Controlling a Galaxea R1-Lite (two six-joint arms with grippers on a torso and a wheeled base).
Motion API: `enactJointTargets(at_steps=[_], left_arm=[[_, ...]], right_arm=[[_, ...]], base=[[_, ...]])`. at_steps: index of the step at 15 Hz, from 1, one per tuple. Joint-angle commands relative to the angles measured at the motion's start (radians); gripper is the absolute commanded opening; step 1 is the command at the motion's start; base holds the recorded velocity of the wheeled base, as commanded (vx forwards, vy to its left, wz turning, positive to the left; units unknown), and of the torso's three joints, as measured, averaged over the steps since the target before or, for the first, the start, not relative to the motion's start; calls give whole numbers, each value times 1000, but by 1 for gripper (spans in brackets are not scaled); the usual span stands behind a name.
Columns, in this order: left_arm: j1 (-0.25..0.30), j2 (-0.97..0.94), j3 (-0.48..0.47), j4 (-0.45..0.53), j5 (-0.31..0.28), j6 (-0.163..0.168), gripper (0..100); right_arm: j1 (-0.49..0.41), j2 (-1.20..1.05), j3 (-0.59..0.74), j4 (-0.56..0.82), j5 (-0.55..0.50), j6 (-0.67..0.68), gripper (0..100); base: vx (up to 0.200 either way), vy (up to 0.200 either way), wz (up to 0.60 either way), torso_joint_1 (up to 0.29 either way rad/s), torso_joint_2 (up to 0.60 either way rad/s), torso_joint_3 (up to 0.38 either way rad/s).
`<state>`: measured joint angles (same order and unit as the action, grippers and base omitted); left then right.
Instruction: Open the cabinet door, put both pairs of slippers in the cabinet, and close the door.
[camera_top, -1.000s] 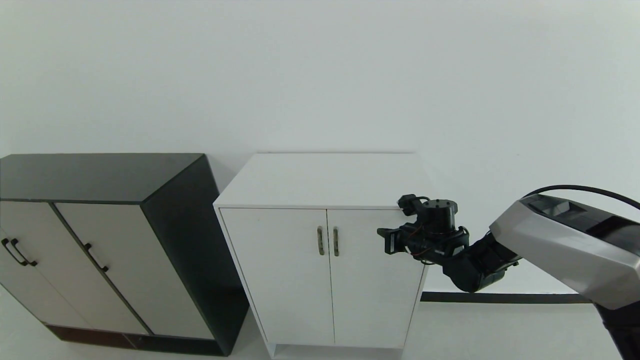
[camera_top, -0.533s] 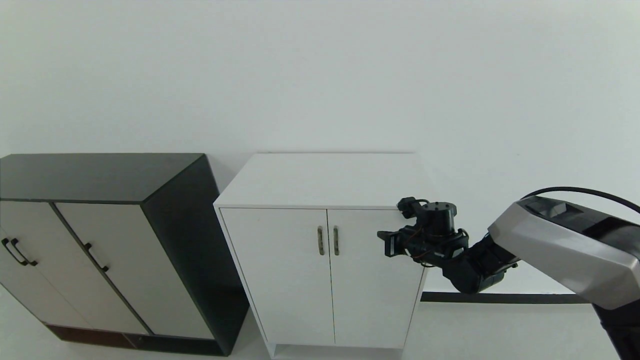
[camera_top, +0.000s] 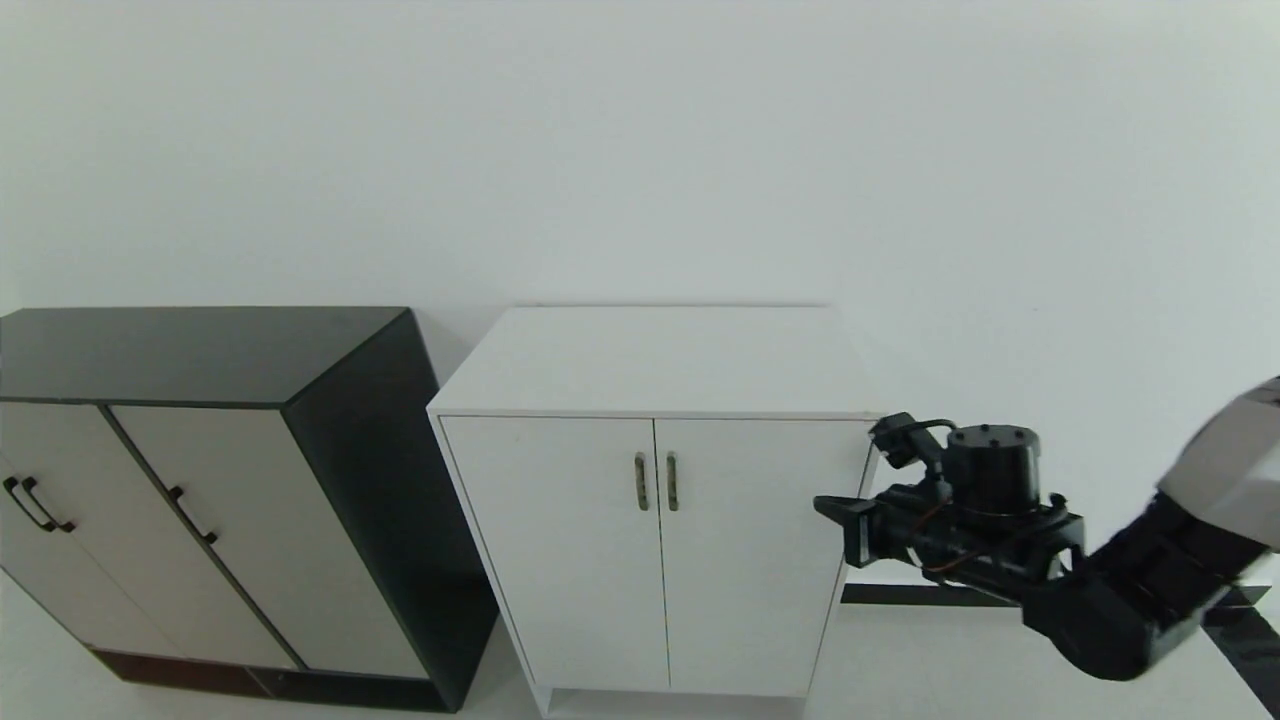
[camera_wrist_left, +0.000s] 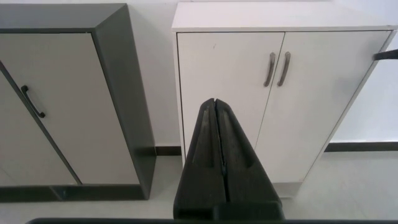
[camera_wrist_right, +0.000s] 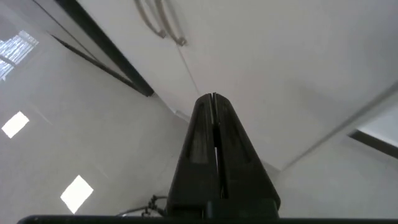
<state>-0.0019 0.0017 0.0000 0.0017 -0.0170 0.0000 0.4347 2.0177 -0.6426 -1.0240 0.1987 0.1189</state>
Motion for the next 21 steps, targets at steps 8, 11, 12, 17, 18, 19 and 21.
enactJointTargets(at_steps=[8,11,12,17,18,19,21], left_arm=[[0,1,0,0,0,0,0],[-1,1,0,0,0,-2,0],[0,1,0,0,0,-3,0],[-1,1,0,-2,2,-18,0],[0,1,0,-2,2,-17,0],[-1,1,0,-2,2,-17,0],[-1,1,0,-2,0,-15,0]], right_arm=[[-244,-798,643,44,-209,-127,0],[-266,-1056,641,329,-205,-130,0],[-266,-1123,639,401,-203,-130,0],[-266,-1568,635,866,-202,-116,0],[-263,-1662,618,958,-202,-116,0],[-261,-1715,601,1012,-202,-116,0],[-252,-1771,600,1036,-202,-116,0]], base=[[0,0,0,0,0,0],[0,0,0,0,0,0],[0,0,0,0,0,0],[0,0,0,0,0,0],[0,0,0,0,0,0],[0,0,0,0,0,0],[0,0,0,0,0,0]])
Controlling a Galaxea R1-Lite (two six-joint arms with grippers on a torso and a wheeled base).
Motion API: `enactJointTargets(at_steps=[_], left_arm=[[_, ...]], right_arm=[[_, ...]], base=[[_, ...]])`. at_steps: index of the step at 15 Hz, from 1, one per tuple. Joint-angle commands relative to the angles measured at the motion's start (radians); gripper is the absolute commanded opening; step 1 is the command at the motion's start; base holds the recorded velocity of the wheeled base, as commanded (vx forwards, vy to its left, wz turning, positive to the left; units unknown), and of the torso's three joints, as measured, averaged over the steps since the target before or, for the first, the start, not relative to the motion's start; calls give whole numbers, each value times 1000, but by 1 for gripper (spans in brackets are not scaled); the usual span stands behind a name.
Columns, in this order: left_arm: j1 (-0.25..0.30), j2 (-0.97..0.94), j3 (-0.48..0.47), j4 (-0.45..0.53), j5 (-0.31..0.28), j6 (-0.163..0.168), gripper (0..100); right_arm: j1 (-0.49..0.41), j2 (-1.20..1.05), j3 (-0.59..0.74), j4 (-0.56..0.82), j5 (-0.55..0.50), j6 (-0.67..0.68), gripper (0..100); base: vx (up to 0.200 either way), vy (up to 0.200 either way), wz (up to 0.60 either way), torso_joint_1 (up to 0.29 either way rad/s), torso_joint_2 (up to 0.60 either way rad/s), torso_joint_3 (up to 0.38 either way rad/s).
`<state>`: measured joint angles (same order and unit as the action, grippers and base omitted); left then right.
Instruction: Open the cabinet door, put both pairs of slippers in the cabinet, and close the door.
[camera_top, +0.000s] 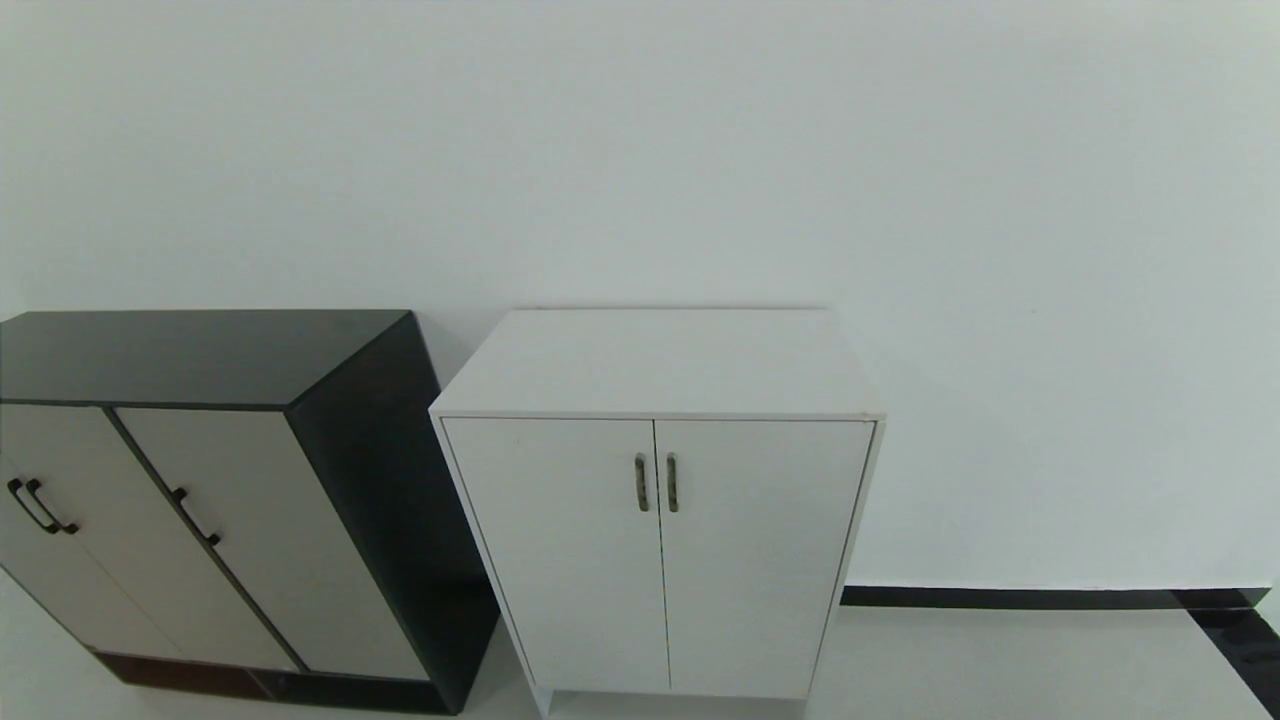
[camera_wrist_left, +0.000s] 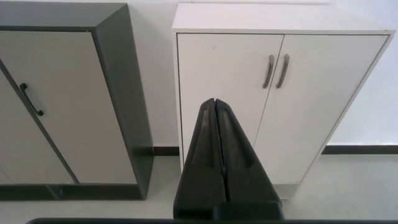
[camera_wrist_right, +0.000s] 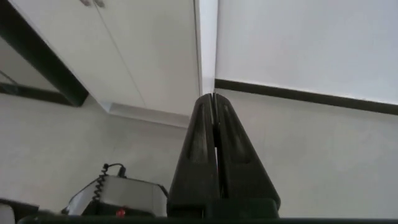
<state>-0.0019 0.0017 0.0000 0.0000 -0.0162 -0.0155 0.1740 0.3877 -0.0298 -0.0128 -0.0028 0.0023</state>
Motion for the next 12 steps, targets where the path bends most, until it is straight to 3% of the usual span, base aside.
enactJointTargets(at_steps=[1,8,10,12], left_arm=[[-1,1,0,0,-1,0,0],[-1,1,0,0,1,-1,0],[0,1,0,0,1,-1,0],[0,1,0,0,1,-1,0]], right_arm=[[12,-144,-10,25,1,1,0],[33,-141,30,16,10,-7,0],[9,-153,30,16,7,-10,0],[-74,-197,30,16,6,-10,0]], base=[[0,0,0,0,0,0],[0,0,0,0,0,0],[0,0,0,0,0,0],[0,0,0,0,0,0]])
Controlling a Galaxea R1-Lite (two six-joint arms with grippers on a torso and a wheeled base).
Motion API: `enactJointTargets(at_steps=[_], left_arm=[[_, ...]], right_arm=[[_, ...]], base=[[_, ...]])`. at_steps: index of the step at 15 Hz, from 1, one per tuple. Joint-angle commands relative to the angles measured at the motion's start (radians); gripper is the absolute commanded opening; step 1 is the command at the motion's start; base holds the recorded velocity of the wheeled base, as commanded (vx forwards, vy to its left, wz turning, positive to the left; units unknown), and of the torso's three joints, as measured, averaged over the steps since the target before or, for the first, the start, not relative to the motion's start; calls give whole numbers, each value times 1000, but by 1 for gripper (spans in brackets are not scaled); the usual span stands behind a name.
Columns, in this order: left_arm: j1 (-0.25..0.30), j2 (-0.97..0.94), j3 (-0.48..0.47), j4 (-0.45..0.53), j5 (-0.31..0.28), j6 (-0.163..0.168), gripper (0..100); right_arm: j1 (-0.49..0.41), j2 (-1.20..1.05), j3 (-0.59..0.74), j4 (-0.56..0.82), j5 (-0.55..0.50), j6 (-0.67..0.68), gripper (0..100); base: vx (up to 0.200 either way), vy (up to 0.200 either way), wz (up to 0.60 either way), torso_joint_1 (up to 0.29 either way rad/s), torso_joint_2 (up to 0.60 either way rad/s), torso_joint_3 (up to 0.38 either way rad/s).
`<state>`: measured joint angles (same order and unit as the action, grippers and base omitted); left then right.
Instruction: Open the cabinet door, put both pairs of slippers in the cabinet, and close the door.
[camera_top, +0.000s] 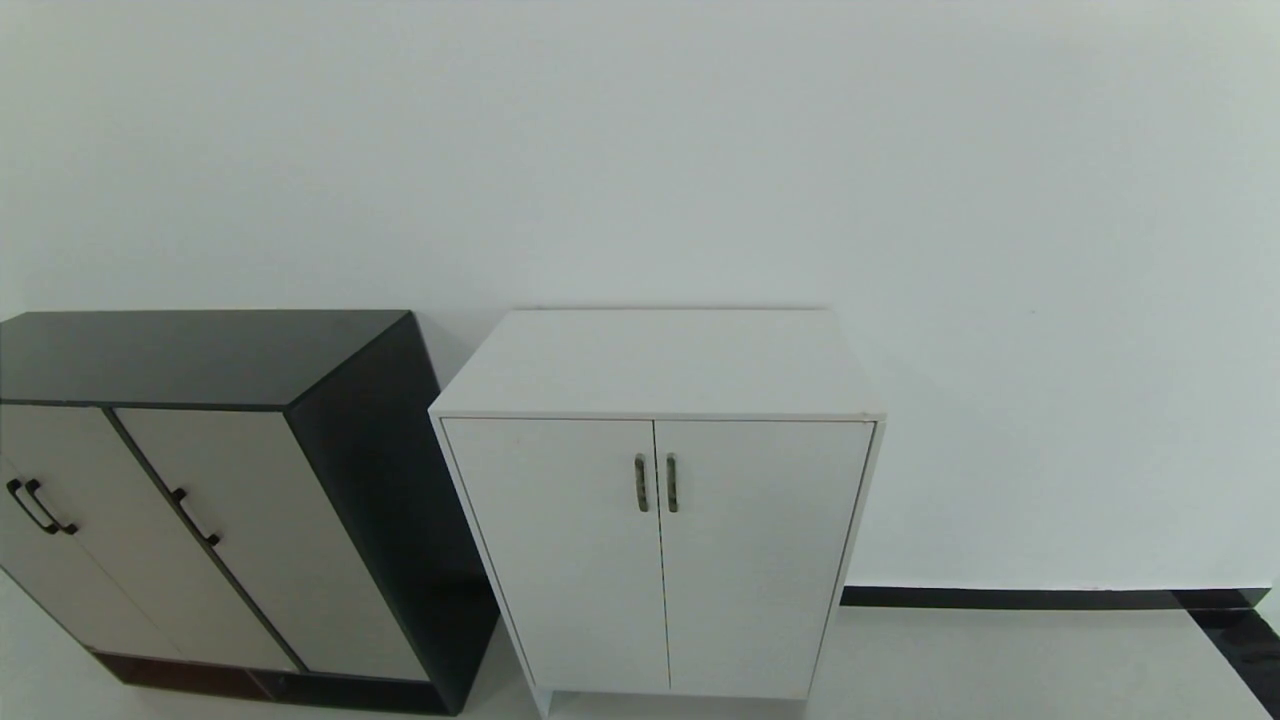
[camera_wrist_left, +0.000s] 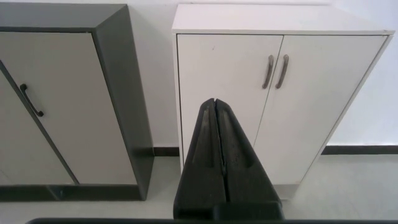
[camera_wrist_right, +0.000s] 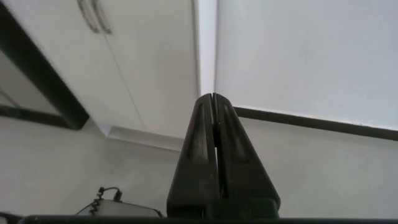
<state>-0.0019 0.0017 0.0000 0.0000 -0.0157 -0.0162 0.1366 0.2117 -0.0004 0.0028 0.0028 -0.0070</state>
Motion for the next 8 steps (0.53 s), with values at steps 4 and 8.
enactJointTargets(at_steps=[4,8], left_arm=[[0,1,0,0,0,-1,0],[-1,1,0,0,-1,-1,0]], right_arm=[[-106,-150,0,0,0,-1,0],[-135,-212,0,0,-12,4,0]], base=[[0,0,0,0,0,0],[0,0,0,0,0,0]])
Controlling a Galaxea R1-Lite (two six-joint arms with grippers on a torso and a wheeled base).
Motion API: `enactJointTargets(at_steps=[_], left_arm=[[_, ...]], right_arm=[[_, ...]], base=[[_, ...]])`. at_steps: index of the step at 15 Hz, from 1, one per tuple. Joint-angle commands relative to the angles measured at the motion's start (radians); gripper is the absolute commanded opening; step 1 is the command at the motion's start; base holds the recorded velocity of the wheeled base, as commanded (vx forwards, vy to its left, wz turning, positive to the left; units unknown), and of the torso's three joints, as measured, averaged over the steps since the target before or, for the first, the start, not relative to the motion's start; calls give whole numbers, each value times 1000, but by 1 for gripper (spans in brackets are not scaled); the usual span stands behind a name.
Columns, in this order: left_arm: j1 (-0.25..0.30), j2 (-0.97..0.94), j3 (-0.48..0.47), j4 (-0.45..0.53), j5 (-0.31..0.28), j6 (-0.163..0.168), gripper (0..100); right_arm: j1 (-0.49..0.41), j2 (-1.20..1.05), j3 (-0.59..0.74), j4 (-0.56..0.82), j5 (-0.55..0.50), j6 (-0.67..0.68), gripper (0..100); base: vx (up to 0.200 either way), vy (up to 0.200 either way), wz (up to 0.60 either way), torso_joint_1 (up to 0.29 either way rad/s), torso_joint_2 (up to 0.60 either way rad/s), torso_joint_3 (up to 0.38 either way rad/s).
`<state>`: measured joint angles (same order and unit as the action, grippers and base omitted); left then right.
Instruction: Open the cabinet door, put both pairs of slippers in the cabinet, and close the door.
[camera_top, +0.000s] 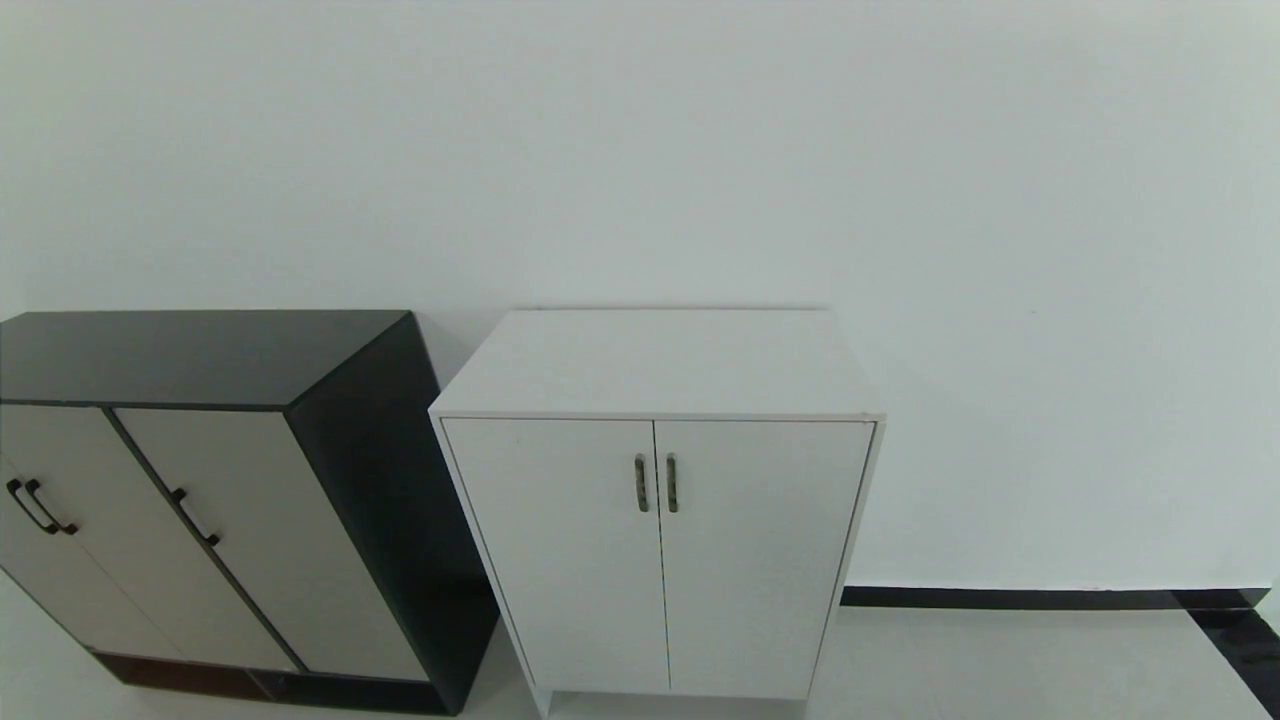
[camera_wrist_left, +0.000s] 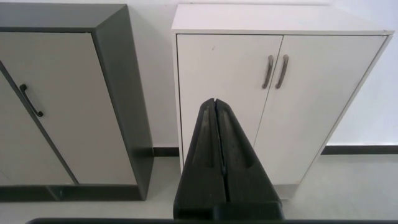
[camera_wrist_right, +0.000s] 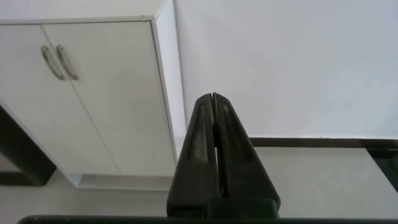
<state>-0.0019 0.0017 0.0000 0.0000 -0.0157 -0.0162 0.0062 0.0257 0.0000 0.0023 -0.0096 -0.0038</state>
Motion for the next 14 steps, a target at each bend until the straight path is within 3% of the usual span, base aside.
enactJointTargets(at_steps=[1,3,4,5,7,9,14], left_arm=[[0,1,0,0,-1,1,0],[0,1,0,2,-6,41,0],[0,1,0,2,-9,85,0],[0,1,0,2,-9,91,0],[-1,1,0,2,-9,71,0],[0,1,0,2,-7,32,0],[0,1,0,2,-7,32,0]], right_arm=[[-5,-26,0,1,-1,-2,0],[-5,-26,0,-1,-1,4,0],[-5,-26,0,-1,-1,7,0],[-5,-26,0,-1,0,19,0],[-5,-26,0,-1,2,30,0],[-5,-26,0,-1,2,31,0],[-5,-26,0,-1,2,28,0]], base=[[0,0,0,0,0,0],[0,0,0,0,0,0],[0,0,0,0,0,0],[0,0,0,0,0,0],[0,0,0,0,0,0],[0,0,0,0,0,0],[0,0,0,0,0,0]])
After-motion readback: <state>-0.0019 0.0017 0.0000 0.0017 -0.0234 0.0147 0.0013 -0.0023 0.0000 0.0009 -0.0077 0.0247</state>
